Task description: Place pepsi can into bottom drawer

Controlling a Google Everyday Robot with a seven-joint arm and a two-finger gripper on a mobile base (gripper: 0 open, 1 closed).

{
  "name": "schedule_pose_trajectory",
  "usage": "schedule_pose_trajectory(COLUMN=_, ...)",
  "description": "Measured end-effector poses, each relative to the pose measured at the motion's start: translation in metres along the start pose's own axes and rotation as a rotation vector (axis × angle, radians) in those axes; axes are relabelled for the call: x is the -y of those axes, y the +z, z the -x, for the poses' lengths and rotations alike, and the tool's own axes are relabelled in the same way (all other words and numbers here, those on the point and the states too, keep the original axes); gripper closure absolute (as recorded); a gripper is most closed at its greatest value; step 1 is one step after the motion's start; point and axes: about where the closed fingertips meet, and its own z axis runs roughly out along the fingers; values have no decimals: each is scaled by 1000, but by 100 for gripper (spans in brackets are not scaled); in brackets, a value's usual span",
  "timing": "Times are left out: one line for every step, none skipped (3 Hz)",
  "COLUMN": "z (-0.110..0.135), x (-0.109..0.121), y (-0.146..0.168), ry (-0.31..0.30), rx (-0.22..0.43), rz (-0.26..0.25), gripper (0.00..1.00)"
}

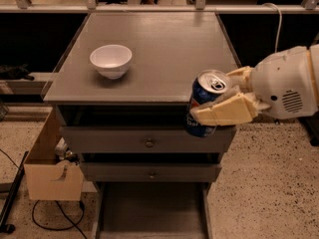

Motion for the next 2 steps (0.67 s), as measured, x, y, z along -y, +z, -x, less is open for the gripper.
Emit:
schedule_pose_trajectory(z=0, x=0, y=0, ry=0, rx=0, rz=0, gripper=100)
schedule_pose_trajectory(z=-5, x=-17, y=10, ry=9, rx=43, rz=-2, gripper=100)
